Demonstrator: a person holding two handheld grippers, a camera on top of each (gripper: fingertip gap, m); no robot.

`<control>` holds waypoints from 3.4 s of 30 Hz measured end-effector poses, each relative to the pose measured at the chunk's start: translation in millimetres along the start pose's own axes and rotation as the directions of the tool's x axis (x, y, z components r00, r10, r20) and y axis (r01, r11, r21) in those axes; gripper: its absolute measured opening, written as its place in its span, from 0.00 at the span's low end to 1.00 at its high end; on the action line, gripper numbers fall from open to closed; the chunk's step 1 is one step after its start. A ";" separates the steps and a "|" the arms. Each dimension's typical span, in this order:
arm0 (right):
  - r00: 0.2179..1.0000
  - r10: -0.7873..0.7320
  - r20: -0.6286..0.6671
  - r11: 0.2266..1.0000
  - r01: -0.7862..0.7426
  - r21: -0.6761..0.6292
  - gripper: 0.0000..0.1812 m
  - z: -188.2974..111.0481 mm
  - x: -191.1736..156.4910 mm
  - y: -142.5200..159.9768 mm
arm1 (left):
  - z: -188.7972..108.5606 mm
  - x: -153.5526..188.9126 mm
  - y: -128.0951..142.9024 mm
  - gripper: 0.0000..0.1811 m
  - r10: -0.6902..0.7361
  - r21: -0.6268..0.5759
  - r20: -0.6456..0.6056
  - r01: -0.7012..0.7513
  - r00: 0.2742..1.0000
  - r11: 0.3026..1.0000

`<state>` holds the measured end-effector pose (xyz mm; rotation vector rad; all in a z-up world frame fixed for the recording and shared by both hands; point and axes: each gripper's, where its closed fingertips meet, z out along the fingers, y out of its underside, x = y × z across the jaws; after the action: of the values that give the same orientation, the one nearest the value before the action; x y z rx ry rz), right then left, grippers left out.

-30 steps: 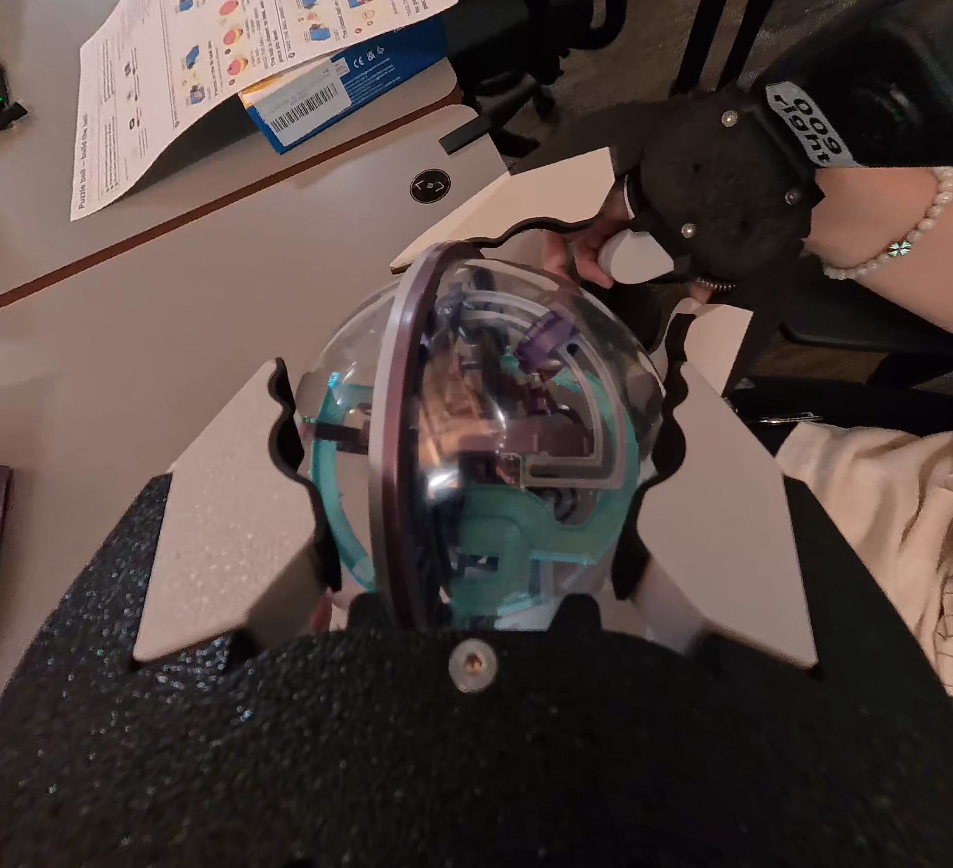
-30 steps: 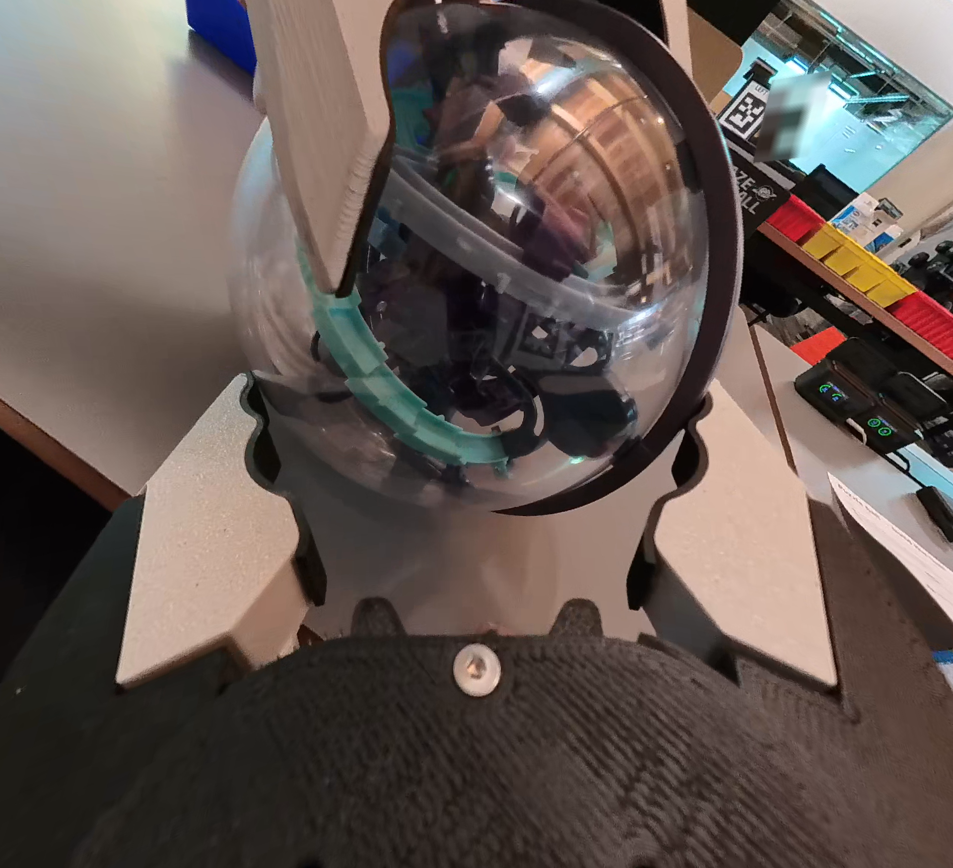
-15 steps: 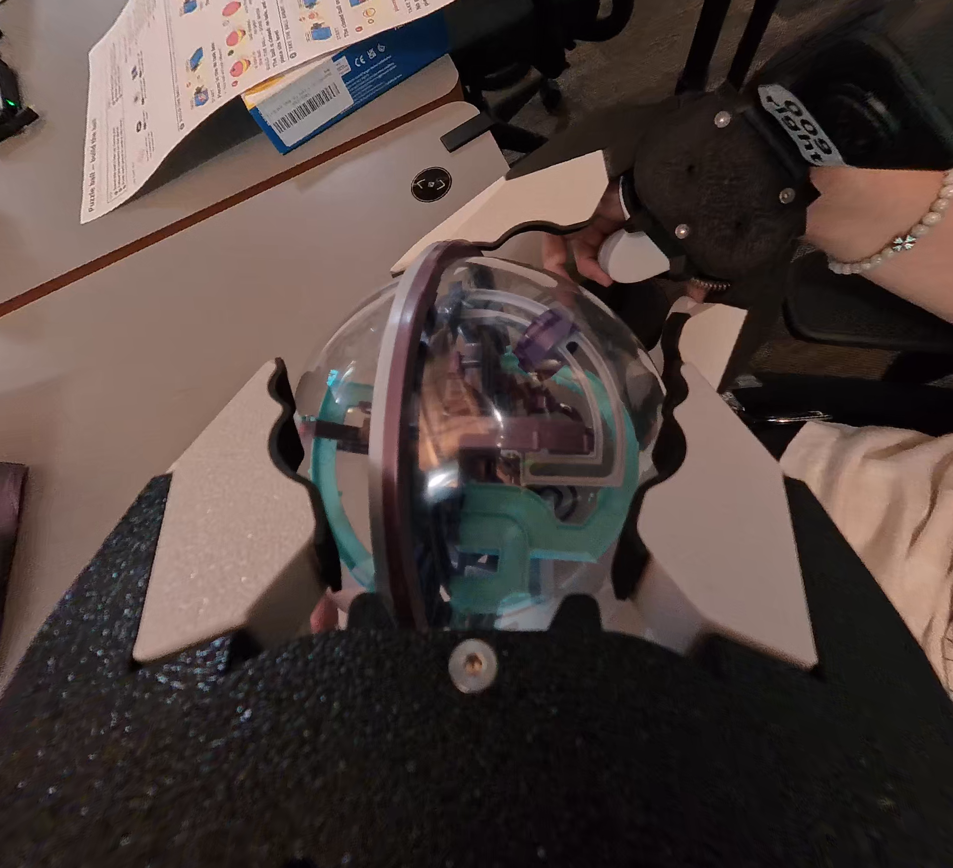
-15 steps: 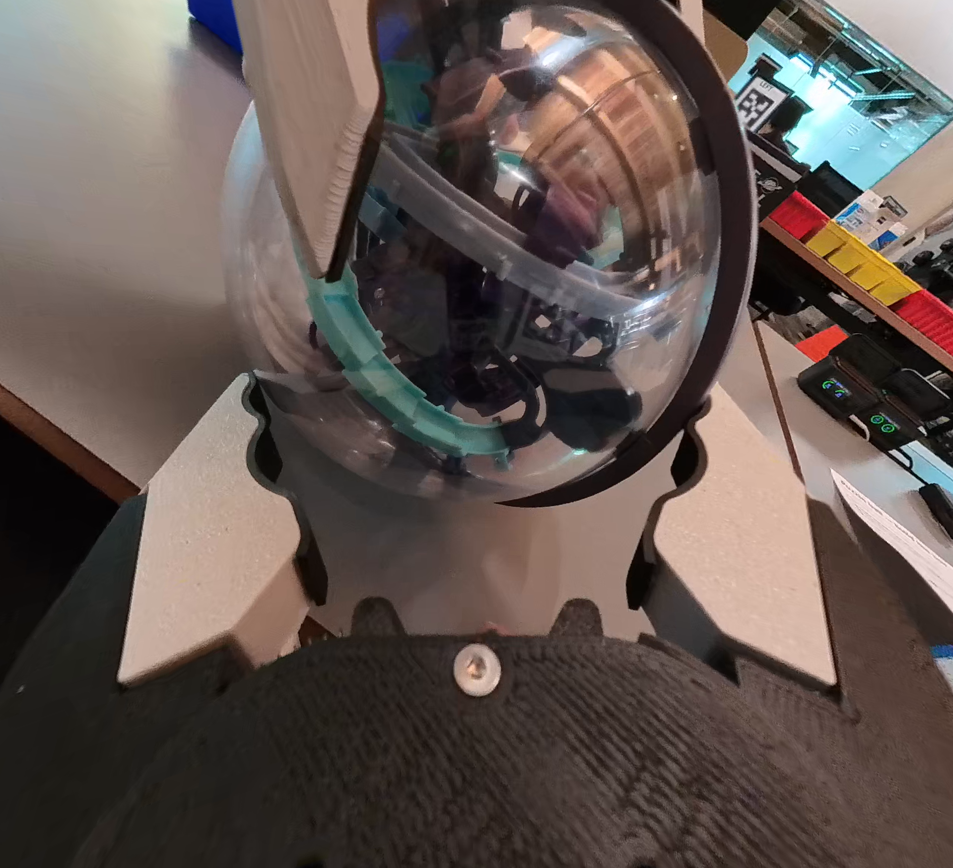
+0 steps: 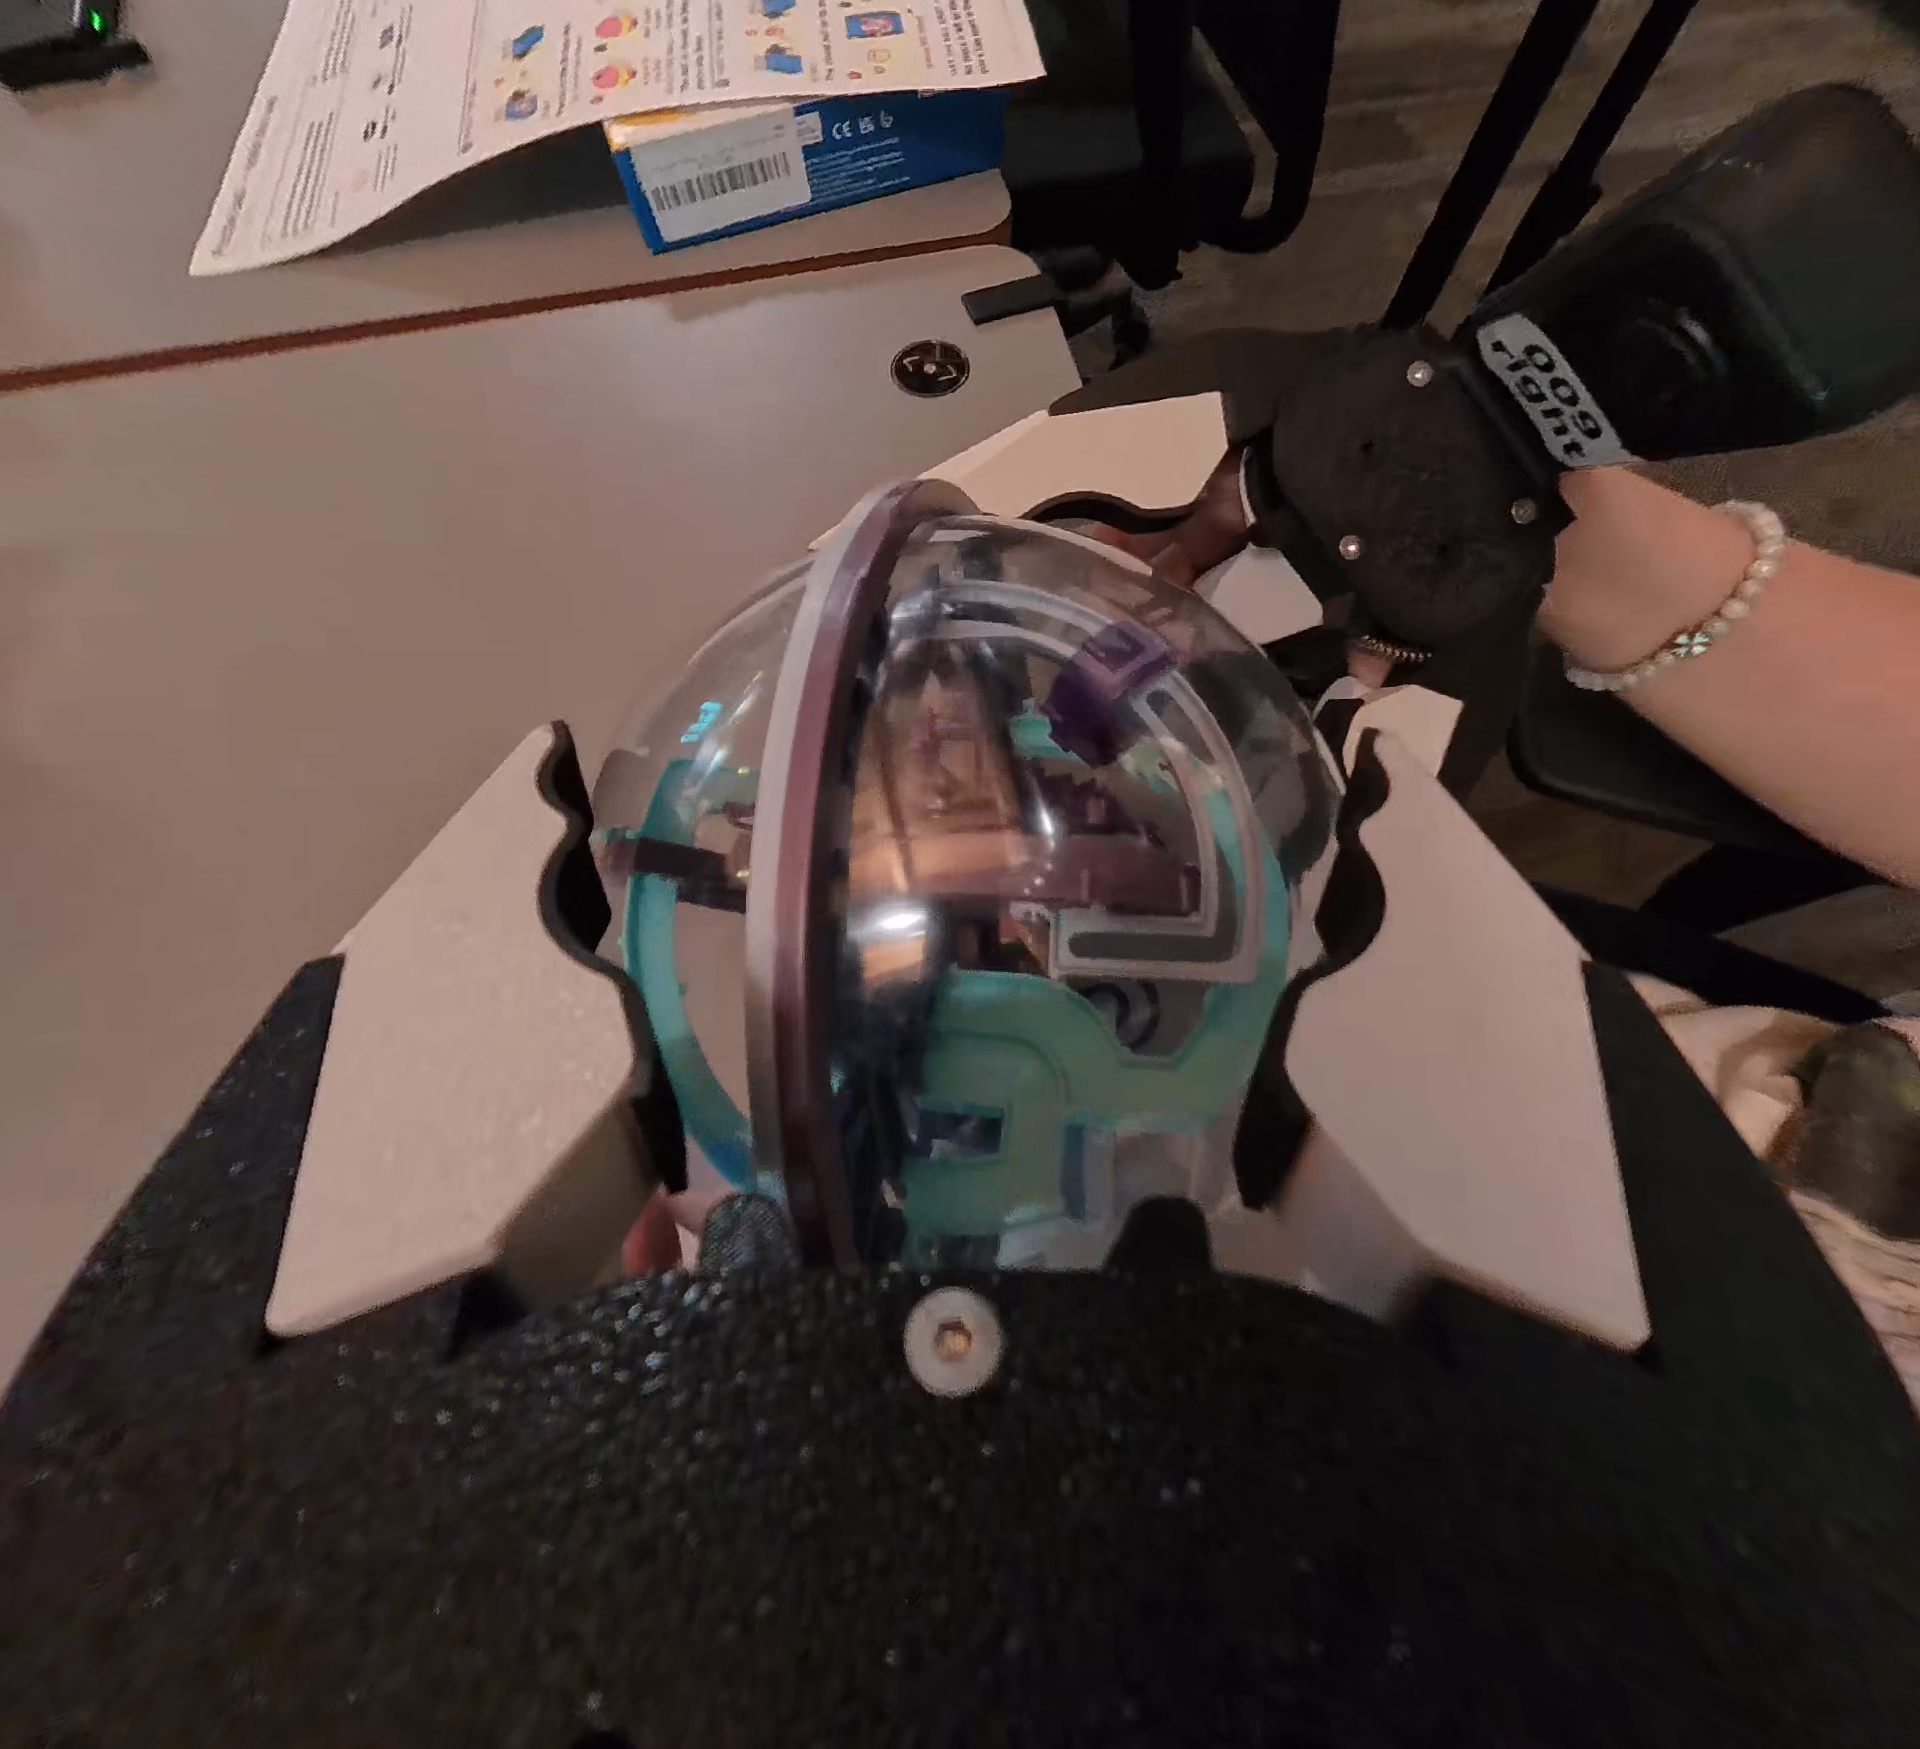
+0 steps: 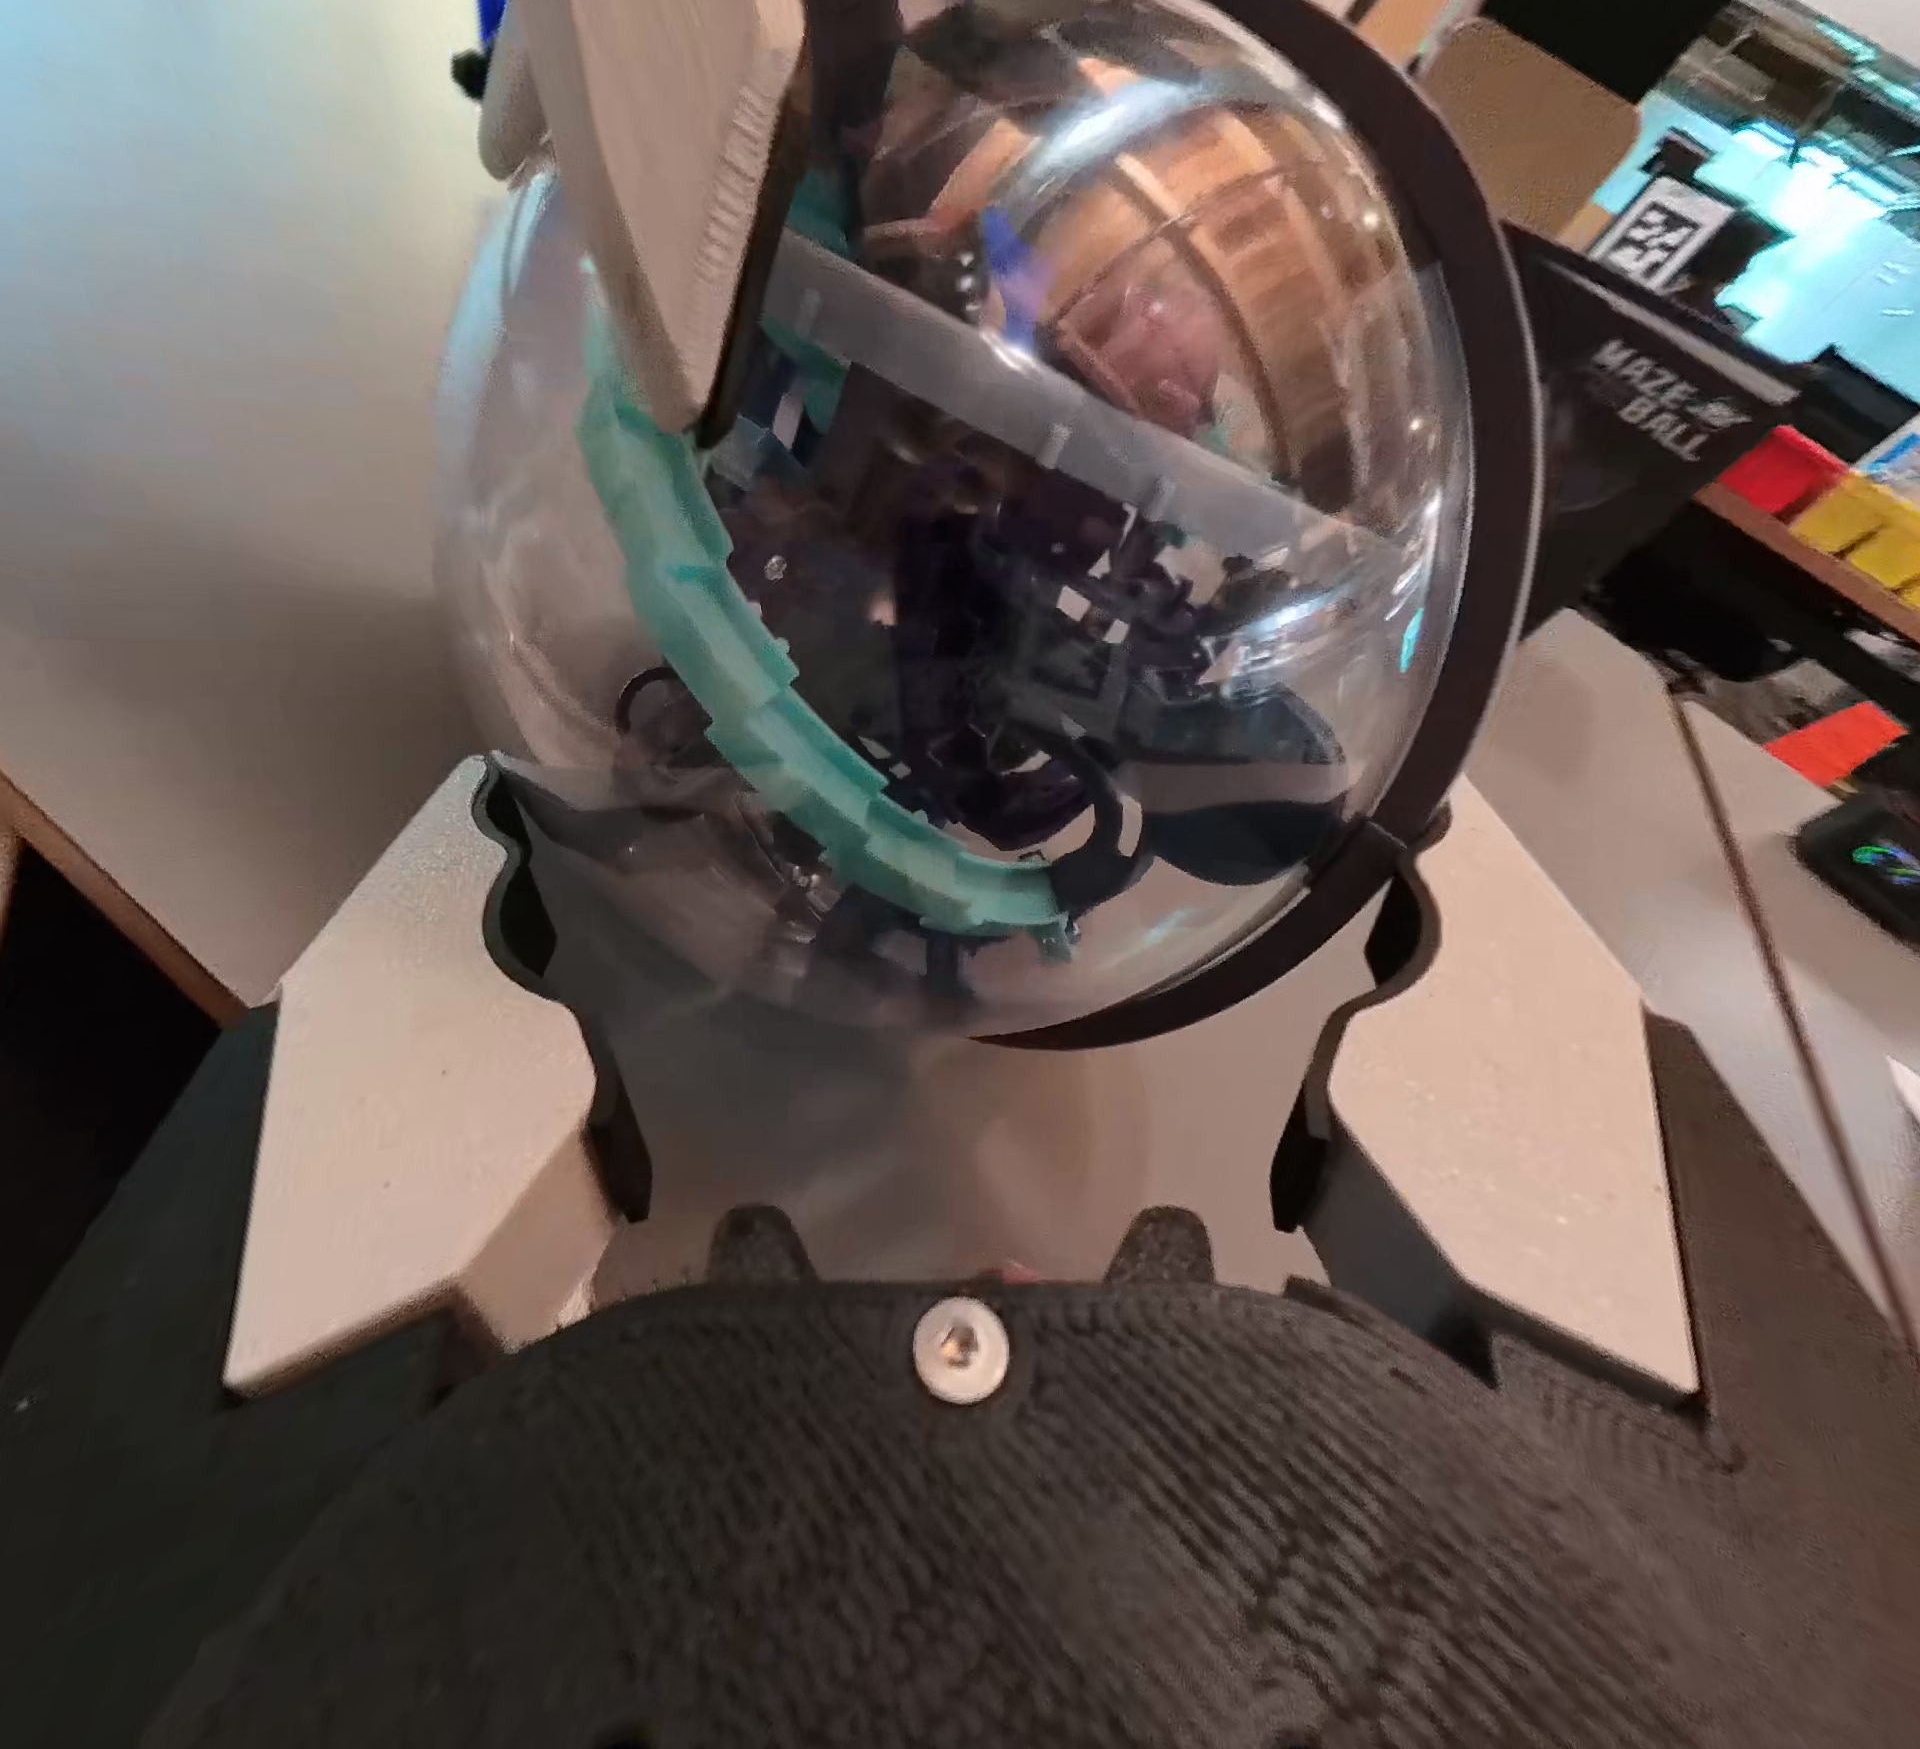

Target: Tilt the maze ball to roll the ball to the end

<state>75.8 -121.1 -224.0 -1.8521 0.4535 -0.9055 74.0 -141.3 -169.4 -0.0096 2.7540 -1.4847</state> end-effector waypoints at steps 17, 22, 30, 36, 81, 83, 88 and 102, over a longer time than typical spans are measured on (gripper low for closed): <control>0.995 0.009 0.098 0.997 0.000 -0.083 0.85 18.7 -24.8 0.7 | -38.4 -24.3 30.1 0.73 -0.513 0.196 -0.110 0.525 0.851 0.829; 0.987 -0.029 0.161 0.986 0.055 -0.160 0.87 24.0 -34.5 7.6 | -50.8 -21.2 32.8 0.66 -0.539 0.197 -0.125 0.553 0.833 0.809; 0.961 -0.055 0.272 0.974 0.111 -0.195 0.87 34.3 -44.8 -0.2 | -57.0 -16.8 47.9 0.81 -0.538 0.262 -0.194 0.572 0.820 0.777; 0.934 -0.029 0.357 0.985 0.088 -0.151 0.87 52.9 -57.7 -17.4 | -78.4 -29.5 66.7 0.80 -0.666 0.283 -0.247 0.710 0.704 0.645; 0.358 0.255 0.898 0.241 -0.923 0.299 0.87 -1.7 -63.1 -248.3 | -233.1 39.7 -28.2 0.87 -0.671 0.579 -0.102 0.593 0.734 0.560; 0.345 0.251 0.905 0.216 -0.931 0.295 0.87 -2.0 -64.2 -249.5 | -235.3 40.6 -28.5 0.87 -0.677 0.584 -0.088 0.588 0.731 0.560; 0.179 0.304 0.936 0.039 -0.984 0.175 0.86 4.3 -56.8 -254.1 | -246.3 33.2 -29.4 0.87 -0.693 0.635 -0.083 0.574 0.716 0.517; -0.015 0.581 0.814 -0.155 -0.984 0.093 0.85 33.8 -42.1 -255.9 | -260.8 1.2 -22.7 0.87 -0.748 0.596 -0.299 0.728 0.593 0.339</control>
<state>52.8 40.9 -19.8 -0.5075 0.7148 0.4969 69.1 64.1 -7.1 -1.4549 1.9798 -2.5412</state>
